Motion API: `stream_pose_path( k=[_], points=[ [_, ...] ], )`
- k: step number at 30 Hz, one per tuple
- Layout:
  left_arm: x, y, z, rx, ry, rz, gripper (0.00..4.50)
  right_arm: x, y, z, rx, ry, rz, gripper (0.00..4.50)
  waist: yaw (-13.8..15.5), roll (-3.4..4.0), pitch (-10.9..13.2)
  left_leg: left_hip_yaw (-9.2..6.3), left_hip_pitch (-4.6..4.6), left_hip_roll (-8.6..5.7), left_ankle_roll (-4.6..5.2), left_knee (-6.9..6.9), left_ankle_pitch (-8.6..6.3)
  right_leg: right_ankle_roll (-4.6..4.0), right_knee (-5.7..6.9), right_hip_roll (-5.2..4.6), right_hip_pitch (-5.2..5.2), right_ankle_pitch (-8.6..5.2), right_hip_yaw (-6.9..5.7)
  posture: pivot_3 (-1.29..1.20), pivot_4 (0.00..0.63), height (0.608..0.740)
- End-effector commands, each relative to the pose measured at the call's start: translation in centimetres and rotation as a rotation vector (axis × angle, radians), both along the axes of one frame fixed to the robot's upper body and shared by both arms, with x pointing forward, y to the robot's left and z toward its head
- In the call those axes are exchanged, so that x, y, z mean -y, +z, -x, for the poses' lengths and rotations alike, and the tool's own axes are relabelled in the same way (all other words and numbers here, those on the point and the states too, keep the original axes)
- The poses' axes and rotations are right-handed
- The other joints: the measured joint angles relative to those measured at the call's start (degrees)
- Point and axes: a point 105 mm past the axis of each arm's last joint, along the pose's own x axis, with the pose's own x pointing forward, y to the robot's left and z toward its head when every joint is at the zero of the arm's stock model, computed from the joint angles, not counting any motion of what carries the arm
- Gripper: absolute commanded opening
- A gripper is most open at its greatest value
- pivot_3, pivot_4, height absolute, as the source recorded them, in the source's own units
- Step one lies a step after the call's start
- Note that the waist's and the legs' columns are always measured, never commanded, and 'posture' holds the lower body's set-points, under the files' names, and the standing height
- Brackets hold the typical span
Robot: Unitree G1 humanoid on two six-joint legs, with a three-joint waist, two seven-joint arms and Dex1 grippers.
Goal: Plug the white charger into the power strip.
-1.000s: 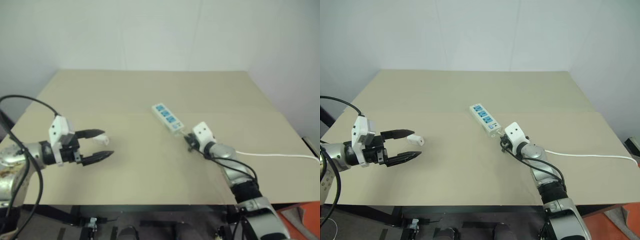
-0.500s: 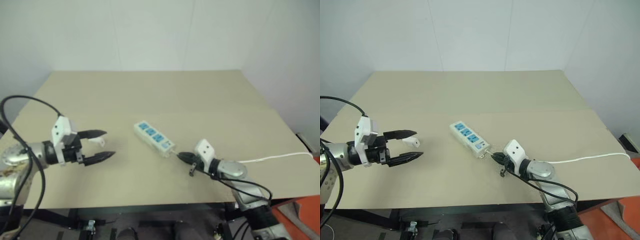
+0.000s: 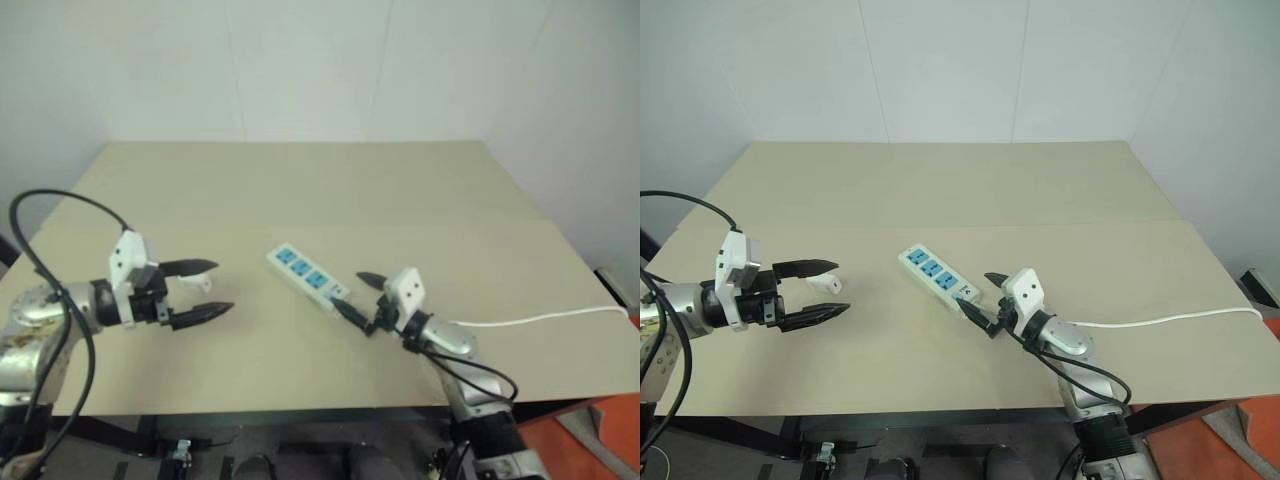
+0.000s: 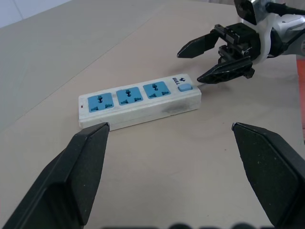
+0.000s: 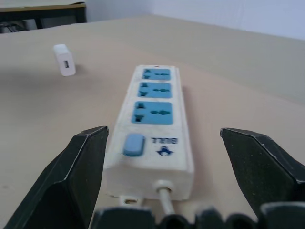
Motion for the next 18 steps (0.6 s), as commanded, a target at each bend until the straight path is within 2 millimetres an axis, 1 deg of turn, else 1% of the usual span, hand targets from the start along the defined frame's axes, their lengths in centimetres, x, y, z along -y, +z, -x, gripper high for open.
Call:
stream_pose_path(
  k=[1, 8, 12, 18],
  points=[
    [0.1, 0.8, 0.0, 0.039, -0.019, -0.010, 4.50, -1.1, 0.8, -0.4, 0.052, 0.017, -0.009, 4.48, 0.0, 0.00, 0.0, 0.00, 0.00, 0.00, 0.00, 0.00, 0.00, 0.00, 0.00, 0.00, 0.00, 0.00, 0.00, 0.00, 0.150, 0.740],
    [0.1, 0.6, 0.2, 0.033, -0.024, -0.015, 4.50, -3.0, -0.8, -2.1, 0.028, 0.028, 0.034, 4.48, -0.1, 0.00, 0.0, 0.01, -0.04, -0.01, 0.00, 0.00, 0.00, -0.01, -0.02, -0.01, -0.01, 0.00, 0.01, 0.00, 0.150, 0.740],
    [0.1, 0.6, 0.2, 0.037, -0.026, -0.016, 4.50, -3.4, -1.4, -2.8, 0.006, 0.028, 0.046, 4.48, -0.3, 0.00, 0.0, 0.00, -0.01, 0.00, 0.00, 0.00, 0.00, -0.01, -0.01, 0.00, -0.01, 0.01, 0.00, 0.00, 0.150, 0.740],
    [0.1, 0.6, 0.2, 0.042, -0.027, -0.020, 4.50, -3.5, -2.5, -3.0, 0.000, 0.040, 0.106, 4.48, -0.4, -0.03, 0.0, -0.01, 0.08, 0.02, 0.00, 0.00, 0.00, -0.02, 0.02, 0.03, 0.06, 0.01, 0.01, 0.00, 0.150, 0.740]
  ],
)
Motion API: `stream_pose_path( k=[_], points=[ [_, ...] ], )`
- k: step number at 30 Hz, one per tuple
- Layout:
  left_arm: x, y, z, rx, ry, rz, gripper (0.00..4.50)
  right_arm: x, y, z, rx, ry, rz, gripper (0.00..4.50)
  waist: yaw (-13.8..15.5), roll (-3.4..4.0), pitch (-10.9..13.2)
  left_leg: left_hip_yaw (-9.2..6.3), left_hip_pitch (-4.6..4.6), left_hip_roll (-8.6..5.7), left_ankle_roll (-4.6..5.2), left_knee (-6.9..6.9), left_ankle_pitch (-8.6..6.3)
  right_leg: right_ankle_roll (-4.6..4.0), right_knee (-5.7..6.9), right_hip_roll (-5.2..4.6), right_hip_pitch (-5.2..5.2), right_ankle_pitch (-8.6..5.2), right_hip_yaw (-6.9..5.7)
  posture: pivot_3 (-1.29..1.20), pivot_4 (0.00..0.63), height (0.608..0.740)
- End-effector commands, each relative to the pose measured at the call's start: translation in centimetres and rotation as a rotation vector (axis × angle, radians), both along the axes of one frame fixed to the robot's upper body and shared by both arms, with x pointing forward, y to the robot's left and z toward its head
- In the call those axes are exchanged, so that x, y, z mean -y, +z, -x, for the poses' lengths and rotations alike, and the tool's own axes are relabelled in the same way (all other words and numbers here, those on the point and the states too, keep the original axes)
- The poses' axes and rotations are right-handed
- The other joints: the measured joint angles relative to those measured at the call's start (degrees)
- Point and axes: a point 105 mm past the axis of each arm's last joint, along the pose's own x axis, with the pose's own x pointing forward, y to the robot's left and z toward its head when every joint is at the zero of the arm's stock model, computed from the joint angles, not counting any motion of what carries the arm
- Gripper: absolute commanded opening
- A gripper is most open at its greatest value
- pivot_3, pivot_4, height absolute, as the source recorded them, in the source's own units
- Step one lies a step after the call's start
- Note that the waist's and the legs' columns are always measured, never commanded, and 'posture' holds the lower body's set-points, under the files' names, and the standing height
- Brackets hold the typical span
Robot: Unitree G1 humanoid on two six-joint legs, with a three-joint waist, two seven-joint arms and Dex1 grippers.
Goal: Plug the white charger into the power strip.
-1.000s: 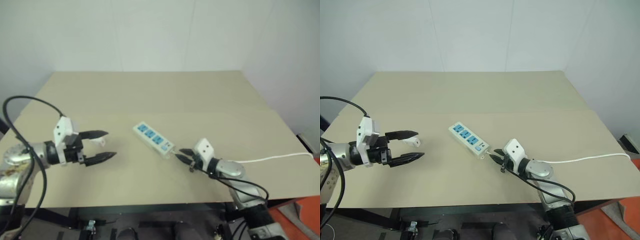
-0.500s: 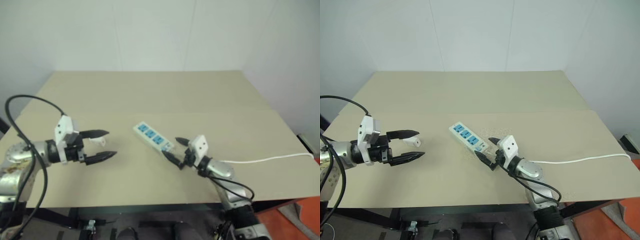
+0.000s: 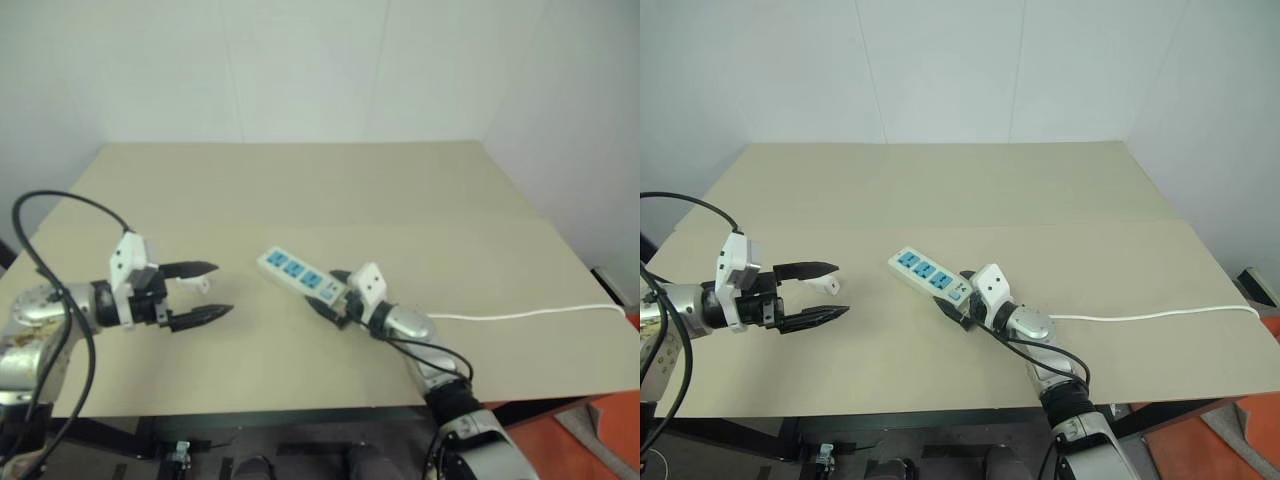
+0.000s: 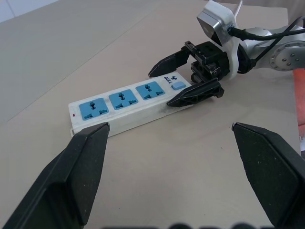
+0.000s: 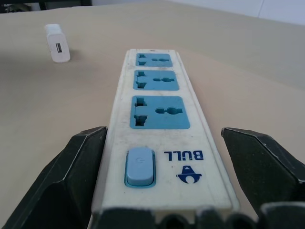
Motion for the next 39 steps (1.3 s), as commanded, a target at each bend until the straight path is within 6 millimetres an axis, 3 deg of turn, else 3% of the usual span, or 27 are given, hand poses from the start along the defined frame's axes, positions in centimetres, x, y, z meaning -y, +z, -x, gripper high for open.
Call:
stream_pose_path(
  k=[1, 11, 19, 33, 38, 39],
  points=[
    [0.2, 0.8, 0.2, 0.050, -0.018, -0.010, 4.50, -0.1, -0.6, 0.0, -0.004, 0.003, 0.022, 4.48, 0.0, -0.02, 0.0, 0.01, 0.01, 0.00, 0.00, 0.00, 0.00, 0.00, 0.00, 0.00, 0.01, 0.00, 0.00, 0.00, 0.150, 0.740],
    [0.1, 0.8, 0.3, 0.054, -0.012, -0.011, 4.50, 1.1, 1.2, 0.4, 0.047, -0.004, 0.001, 4.48, 0.3, -0.03, 0.0, 0.00, -0.04, -0.01, 0.00, 0.00, 0.00, 0.00, -0.02, -0.01, -0.01, 0.00, 0.00, 0.00, 0.150, 0.740],
    [0.0, 0.7, 0.3, 0.055, -0.011, -0.009, 4.50, 1.5, 0.5, 0.7, 0.023, -0.010, 0.014, 4.48, 0.3, -0.03, 0.0, 0.00, -0.06, -0.01, 0.00, 0.00, 0.00, 0.00, -0.02, -0.02, -0.03, 0.00, -0.01, 0.00, 0.150, 0.740],
    [-0.1, 0.8, 0.5, 0.055, -0.014, -0.019, 4.50, -1.3, -0.9, -0.6, -0.037, 0.080, 0.035, 4.48, -0.7, -0.04, 0.0, 0.00, 0.01, 0.01, 0.00, 0.00, 0.00, -0.01, 0.00, 0.01, 0.01, 0.01, 0.00, 0.00, 0.150, 0.740],
    [-0.4, 0.7, 0.3, 0.052, -0.010, -0.045, 4.50, -0.8, -0.9, -0.6, -0.034, 0.126, 0.050, 3.42, -1.2, -0.04, 0.0, -0.02, 0.04, 0.01, 0.00, 0.00, 0.00, -0.01, 0.01, 0.01, 0.04, 0.01, 0.00, 0.00, 0.150, 0.740],
    [-0.4, 0.6, 0.2, 0.052, -0.010, -0.052, 4.50, -0.7, -0.8, -0.7, -0.028, 0.126, 0.051, 3.42, -1.2, -0.04, 0.0, -0.02, 0.04, 0.01, 0.00, -0.01, 0.00, -0.01, 0.00, 0.02, 0.04, 0.01, 0.00, 0.00, 0.150, 0.740]
  ],
)
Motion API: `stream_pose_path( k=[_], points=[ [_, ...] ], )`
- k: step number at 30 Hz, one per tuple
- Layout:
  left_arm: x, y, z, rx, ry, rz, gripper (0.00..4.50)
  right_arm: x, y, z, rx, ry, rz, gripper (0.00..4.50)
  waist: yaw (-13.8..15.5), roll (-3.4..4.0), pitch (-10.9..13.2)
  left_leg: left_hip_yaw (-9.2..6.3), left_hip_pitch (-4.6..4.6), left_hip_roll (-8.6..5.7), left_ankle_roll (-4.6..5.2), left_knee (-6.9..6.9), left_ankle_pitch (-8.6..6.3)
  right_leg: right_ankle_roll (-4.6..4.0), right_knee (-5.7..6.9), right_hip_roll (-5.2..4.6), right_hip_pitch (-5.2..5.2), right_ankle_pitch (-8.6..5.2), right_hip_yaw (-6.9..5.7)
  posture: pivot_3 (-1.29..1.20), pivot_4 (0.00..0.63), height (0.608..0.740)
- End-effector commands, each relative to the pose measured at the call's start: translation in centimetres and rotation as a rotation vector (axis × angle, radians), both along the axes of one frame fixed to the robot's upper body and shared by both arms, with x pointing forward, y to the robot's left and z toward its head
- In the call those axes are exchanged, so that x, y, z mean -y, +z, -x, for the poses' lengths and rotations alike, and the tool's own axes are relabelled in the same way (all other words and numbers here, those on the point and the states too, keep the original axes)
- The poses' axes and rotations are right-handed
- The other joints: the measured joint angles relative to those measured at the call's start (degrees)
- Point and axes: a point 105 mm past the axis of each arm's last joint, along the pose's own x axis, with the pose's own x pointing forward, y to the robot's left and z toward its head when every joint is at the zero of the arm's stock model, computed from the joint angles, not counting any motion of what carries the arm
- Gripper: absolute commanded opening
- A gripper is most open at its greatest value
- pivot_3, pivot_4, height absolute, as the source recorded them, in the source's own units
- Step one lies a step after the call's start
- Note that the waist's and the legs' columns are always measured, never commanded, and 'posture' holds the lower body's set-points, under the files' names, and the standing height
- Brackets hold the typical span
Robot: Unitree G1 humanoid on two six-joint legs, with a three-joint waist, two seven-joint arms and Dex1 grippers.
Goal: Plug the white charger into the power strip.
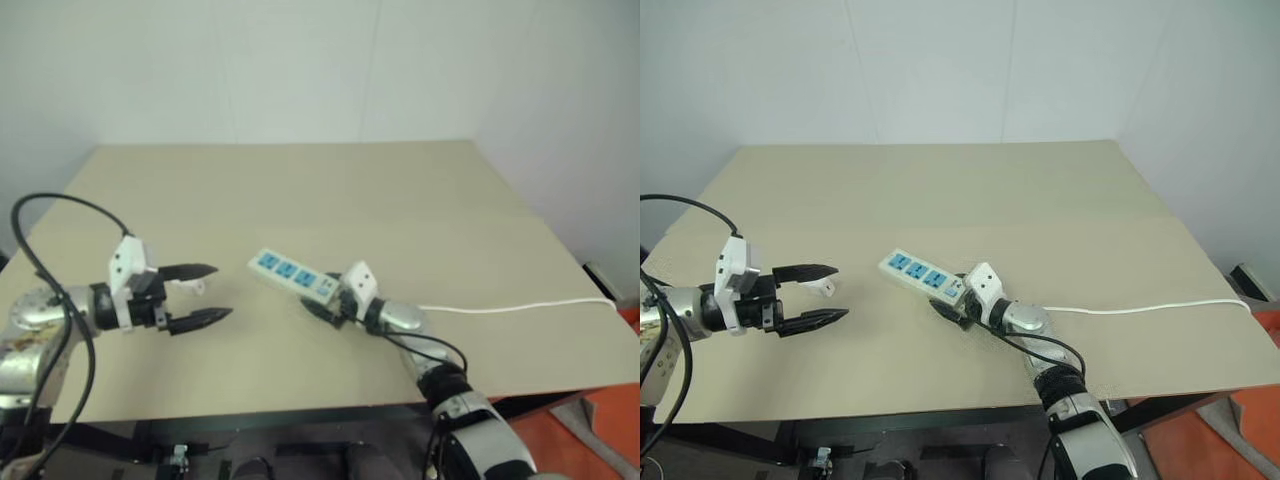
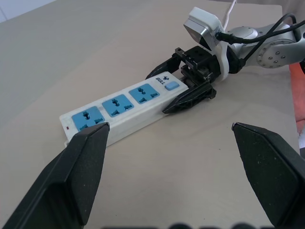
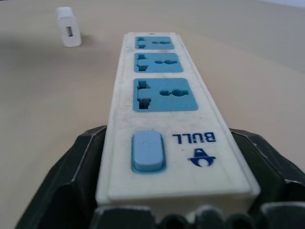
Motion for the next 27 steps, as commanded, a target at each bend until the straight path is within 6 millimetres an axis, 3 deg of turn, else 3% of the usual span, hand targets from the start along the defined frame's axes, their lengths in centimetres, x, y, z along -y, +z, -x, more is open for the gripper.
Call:
stream_pose_path(
  k=[1, 7, 11, 22, 27],
  points=[
    [-0.4, 0.8, -0.3, 0.048, -0.004, -0.059, 4.50, 0.4, 0.2, 0.1, 0.013, 0.027, 0.001, 3.42, 0.0, 0.00, 0.0, 0.00, 0.00, 0.00, 0.00, 0.00, 0.00, 0.00, -0.01, 0.00, 0.00, 0.00, 0.00, 0.00, 0.150, 0.740],
    [-2.7, 2.8, -4.8, 0.131, 0.052, -0.277, 4.50, 2.7, 3.3, 0.7, 0.091, 0.171, -0.003, 3.42, 1.5, 0.00, 0.0, -0.05, -0.10, -0.09, 0.00, 0.00, 0.01, 0.01, -0.03, -0.02, -0.02, -0.01, -0.08, 0.00, 0.150, 0.740],
    [-3.6, 4.7, -7.4, 0.151, 0.026, -0.453, 4.50, 4.2, 4.4, 1.5, 0.121, 0.278, 0.011, 3.42, 1.6, -0.02, 0.1, -0.04, -0.20, -0.10, 0.00, 0.00, 0.01, 0.02, -0.11, -0.02, -0.09, -0.01, -0.07, 0.00, 0.150, 0.740],
    [-3.6, 3.2, -9.1, 0.026, -0.246, -1.017, 4.50, 2.4, 1.8, 3.2, 0.081, 0.433, 0.052, 3.42, 1.2, -0.03, 0.1, -0.07, -0.41, -0.11, 0.02, -0.07, -0.01, 0.02, 0.02, -0.01, -0.35, -0.01, -0.07, 0.00, 0.150, 0.740],
    [-2.8, 2.5, -9.6, 0.025, -0.323, -1.135, 4.50, 2.2, 1.5, 3.4, 0.071, 0.442, 0.051, 3.42, 1.4, -0.03, 0.1, -0.06, -0.45, -0.11, 0.02, -0.03, 0.00, 0.02, 0.06, -0.01, -0.38, -0.01, -0.06, 0.00, 0.150, 0.740]
  ],
)
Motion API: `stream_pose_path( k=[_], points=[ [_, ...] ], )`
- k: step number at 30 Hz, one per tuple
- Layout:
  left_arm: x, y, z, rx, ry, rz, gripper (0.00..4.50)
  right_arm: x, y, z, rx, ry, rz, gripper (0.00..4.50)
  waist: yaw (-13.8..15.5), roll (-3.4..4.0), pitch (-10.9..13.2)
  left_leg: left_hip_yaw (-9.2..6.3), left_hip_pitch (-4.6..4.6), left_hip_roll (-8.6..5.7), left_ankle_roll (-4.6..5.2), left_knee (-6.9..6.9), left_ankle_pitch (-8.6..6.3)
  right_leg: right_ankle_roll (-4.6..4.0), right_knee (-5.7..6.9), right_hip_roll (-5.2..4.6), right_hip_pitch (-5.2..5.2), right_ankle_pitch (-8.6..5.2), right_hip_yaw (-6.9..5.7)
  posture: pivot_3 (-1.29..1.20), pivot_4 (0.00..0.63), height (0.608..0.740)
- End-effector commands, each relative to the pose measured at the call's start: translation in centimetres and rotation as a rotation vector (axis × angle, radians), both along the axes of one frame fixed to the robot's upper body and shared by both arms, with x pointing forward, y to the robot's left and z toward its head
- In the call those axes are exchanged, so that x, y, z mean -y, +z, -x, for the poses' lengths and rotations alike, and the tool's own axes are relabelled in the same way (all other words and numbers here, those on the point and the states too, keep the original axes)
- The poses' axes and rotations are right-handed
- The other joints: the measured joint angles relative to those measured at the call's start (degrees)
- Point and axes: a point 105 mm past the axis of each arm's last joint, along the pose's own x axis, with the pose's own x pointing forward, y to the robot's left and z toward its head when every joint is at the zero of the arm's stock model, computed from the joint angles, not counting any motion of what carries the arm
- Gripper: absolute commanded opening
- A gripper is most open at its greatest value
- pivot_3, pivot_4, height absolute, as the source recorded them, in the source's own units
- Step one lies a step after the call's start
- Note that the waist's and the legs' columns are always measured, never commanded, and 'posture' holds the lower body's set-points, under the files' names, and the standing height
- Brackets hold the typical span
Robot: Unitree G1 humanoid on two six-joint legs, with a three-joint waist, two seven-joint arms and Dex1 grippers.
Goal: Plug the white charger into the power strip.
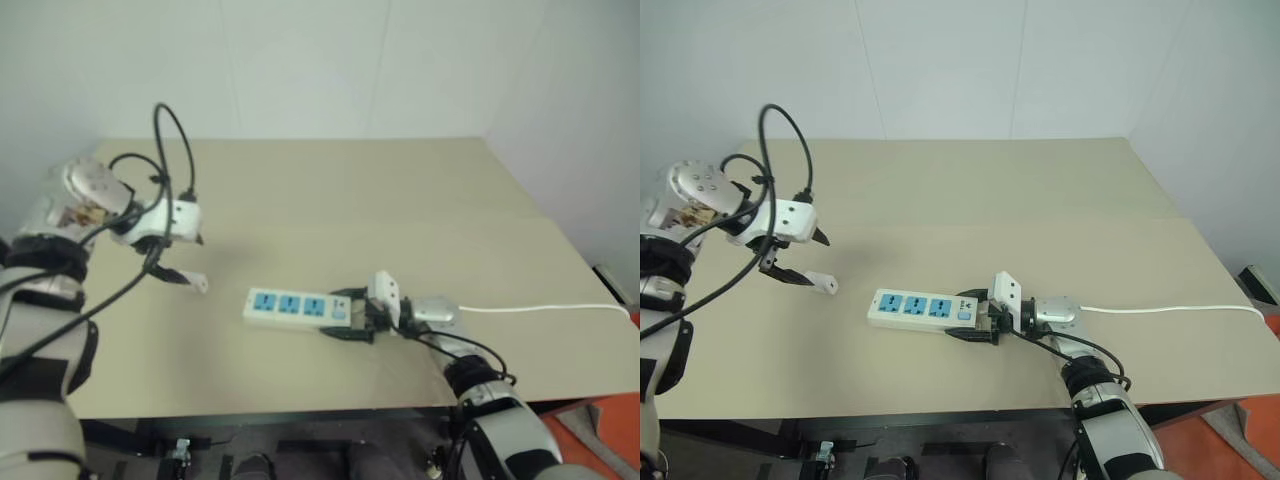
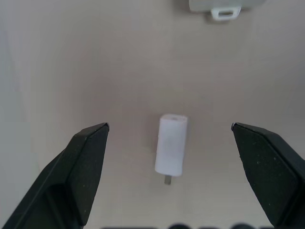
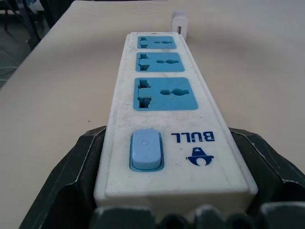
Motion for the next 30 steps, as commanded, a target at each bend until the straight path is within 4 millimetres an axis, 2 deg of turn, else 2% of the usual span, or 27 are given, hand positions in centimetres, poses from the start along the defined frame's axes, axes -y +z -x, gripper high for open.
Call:
stream_pose_path(
  k=[1, 6, 15, 22, 28, 30],
  points=[
    [0.6, 0.6, -0.4, 0.014, -0.041, -0.065, 4.50, -0.6, 1.1, 0.1, 0.050, 0.029, -0.024, 3.42, 0.1, 0.00, 0.0, 0.00, -0.01, 0.00, 0.00, 0.01, 0.00, 0.00, 0.00, 0.00, 0.00, 0.00, 0.00, 0.00, 0.150, 0.740],
    [0.1, -1.3, -0.8, -0.014, -0.035, -0.180, 4.50, -0.8, 1.3, -0.1, 0.045, 0.029, -0.024, 3.42, -0.2, 0.00, 0.0, -0.01, -0.01, 0.00, 0.00, 0.03, 0.00, 0.00, 0.02, 0.00, -0.01, 0.00, 0.01, 0.00, 0.150, 0.740],
    [0.5, -3.5, -1.3, -0.032, -0.042, -0.244, 4.50, -1.0, 1.3, -0.2, 0.041, 0.017, -0.030, 3.42, -0.1, 0.00, 0.0, -0.02, -0.04, -0.01, 0.00, 0.04, 0.00, 0.00, 0.08, 0.00, -0.05, 0.01, 0.01, 0.00, 0.150, 0.740],
    [0.9, -4.2, -2.2, 0.006, -0.028, -0.273, 4.50, -1.0, 1.3, -0.1, 0.038, 0.006, -0.039, 3.42, -0.1, -0.01, 0.0, -0.04, -0.02, -0.02, 0.00, 0.06, 0.00, 0.00, 0.16, 0.00, -0.05, 0.01, 0.01, 0.00, 0.150, 0.740],
    [0.4, -5.1, -2.1, -0.015, -0.024, -0.321, 4.50, -1.0, 1.4, -0.2, 0.037, -0.007, -0.048, 3.42, -0.1, -0.01, 0.0, -0.04, 0.01, -0.04, 0.00, 0.17, 0.00, 0.02, 0.40, 0.00, -0.09, -0.01, 0.02, 0.00, 0.150, 0.740],
    [0.2, -5.4, -2.0, -0.017, -0.019, -0.330, 4.10, -1.0, 1.4, -0.2, 0.038, -0.010, -0.049, 3.42, -0.1, -0.01, 0.0, -0.05, 0.01, -0.04, 0.00, 0.23, 0.00, 0.03, 0.46, 0.01, -0.09, -0.01, 0.02, 0.00, 0.150, 0.740]
  ],
)
